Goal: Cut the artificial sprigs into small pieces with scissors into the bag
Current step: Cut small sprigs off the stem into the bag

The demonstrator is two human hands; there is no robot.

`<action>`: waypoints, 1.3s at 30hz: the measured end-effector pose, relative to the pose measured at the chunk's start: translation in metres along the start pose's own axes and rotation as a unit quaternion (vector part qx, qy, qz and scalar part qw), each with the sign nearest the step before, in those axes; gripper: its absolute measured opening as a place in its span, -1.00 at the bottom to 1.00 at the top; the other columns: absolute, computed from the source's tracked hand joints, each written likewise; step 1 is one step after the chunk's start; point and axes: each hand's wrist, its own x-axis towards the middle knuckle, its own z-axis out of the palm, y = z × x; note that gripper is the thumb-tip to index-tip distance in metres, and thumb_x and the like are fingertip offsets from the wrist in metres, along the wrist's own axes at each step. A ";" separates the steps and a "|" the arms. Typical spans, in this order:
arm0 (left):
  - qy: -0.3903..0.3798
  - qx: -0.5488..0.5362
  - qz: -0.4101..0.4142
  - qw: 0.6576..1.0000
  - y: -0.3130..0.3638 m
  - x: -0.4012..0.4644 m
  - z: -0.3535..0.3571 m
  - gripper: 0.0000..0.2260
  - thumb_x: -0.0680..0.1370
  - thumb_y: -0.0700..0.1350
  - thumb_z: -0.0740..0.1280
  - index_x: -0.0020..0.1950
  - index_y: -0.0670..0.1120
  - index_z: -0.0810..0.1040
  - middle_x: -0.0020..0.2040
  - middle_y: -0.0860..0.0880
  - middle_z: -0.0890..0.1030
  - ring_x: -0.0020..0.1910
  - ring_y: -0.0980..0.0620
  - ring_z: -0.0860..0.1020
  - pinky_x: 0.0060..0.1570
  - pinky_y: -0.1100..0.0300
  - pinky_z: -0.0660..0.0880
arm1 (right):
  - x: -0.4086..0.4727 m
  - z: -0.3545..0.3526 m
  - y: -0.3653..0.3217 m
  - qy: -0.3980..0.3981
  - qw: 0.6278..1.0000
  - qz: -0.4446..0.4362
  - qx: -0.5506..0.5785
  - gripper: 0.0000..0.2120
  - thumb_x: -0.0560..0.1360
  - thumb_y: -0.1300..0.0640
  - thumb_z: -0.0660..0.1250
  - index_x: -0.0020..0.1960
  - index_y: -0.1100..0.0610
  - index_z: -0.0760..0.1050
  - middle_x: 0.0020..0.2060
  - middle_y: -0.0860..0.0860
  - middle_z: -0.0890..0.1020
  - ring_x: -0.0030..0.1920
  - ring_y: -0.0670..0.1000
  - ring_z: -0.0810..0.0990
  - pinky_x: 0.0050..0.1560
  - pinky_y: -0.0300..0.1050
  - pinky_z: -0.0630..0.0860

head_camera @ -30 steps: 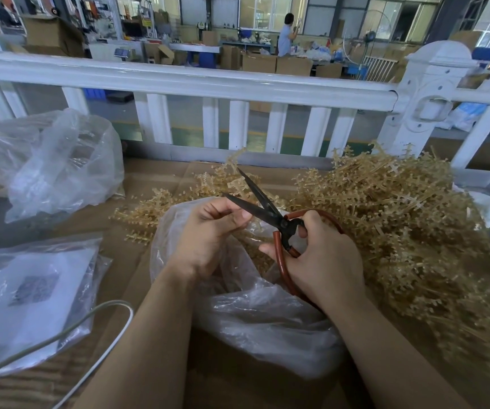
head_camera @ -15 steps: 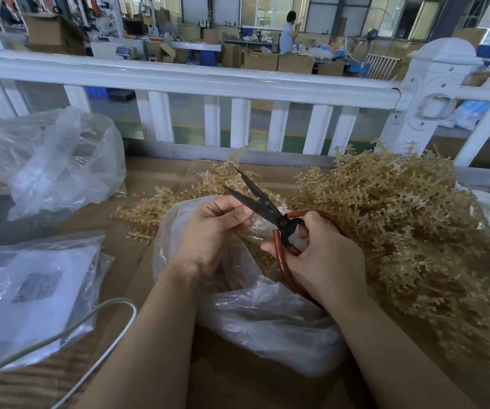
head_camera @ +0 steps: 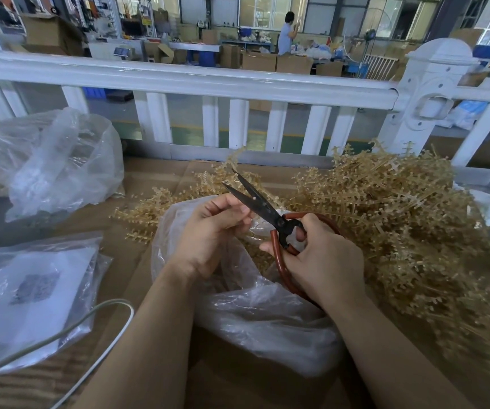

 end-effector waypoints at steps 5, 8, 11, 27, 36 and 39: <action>0.032 -0.076 -0.011 0.997 0.005 0.001 -0.003 -0.92 0.45 -0.21 0.36 -0.17 -0.03 0.58 -0.24 0.00 0.55 -0.21 0.09 0.56 -0.07 0.20 0.55 | 0.000 0.001 0.001 -0.012 1.000 0.000 0.001 -0.44 0.37 -0.63 0.13 -0.21 -0.12 0.16 -0.43 -0.29 0.32 -0.45 -0.36 0.23 -0.44 -0.37 0.08; 0.026 -0.121 -0.021 0.992 0.007 -0.001 -0.005 -0.91 0.54 -0.11 0.33 -0.10 -0.02 0.63 -0.21 0.03 0.60 -0.19 0.11 0.59 -0.04 0.19 0.58 | 0.000 0.001 0.002 -0.021 1.000 -0.001 0.010 -0.44 0.37 -0.63 0.12 -0.21 -0.13 0.16 -0.43 -0.30 0.32 -0.44 -0.37 0.24 -0.43 -0.39 0.09; 0.029 -0.129 -0.039 0.991 0.007 0.000 -0.004 -0.89 0.51 -0.09 0.33 -0.01 -0.07 0.59 -0.20 0.02 0.63 -0.19 0.11 0.61 -0.04 0.17 0.60 | 0.000 0.002 0.004 -0.029 0.999 -0.002 0.028 -0.44 0.36 -0.64 0.11 -0.18 -0.13 0.21 -0.41 -0.31 0.36 -0.42 -0.38 0.26 -0.41 -0.41 0.11; 0.038 -0.122 -0.051 0.990 0.009 -0.001 -0.006 -0.94 0.46 -0.21 0.36 -0.11 -0.16 0.61 -0.26 -0.04 0.65 -0.28 0.10 0.64 -0.10 0.23 0.61 | 0.000 0.003 0.005 -0.025 0.997 -0.029 0.061 -0.37 0.31 -0.71 -0.04 -0.05 -0.19 0.32 -0.31 -0.27 0.50 -0.36 -0.24 0.40 -0.37 -0.45 0.18; 0.047 -0.055 -0.036 0.997 0.004 0.000 -0.001 -0.91 0.44 -0.19 0.35 -0.10 -0.18 0.57 -0.25 -0.03 0.66 -0.26 0.11 0.60 -0.11 0.24 0.59 | 0.003 0.005 0.007 -0.019 0.999 -0.033 0.030 -0.38 0.35 -0.64 0.11 -0.03 -0.09 0.32 -0.25 -0.21 0.53 -0.33 -0.10 0.52 -0.45 -0.28 0.30; 0.035 -0.047 -0.030 0.998 0.004 -0.001 -0.002 -0.89 0.44 -0.23 0.31 -0.21 -0.12 0.64 -0.25 -0.03 0.67 -0.23 0.08 0.63 -0.09 0.21 0.60 | 0.004 0.007 0.008 -0.018 0.999 -0.037 0.018 -0.37 0.35 -0.64 0.10 -0.03 -0.08 0.30 -0.27 -0.18 0.52 -0.33 -0.07 0.54 -0.41 -0.15 0.44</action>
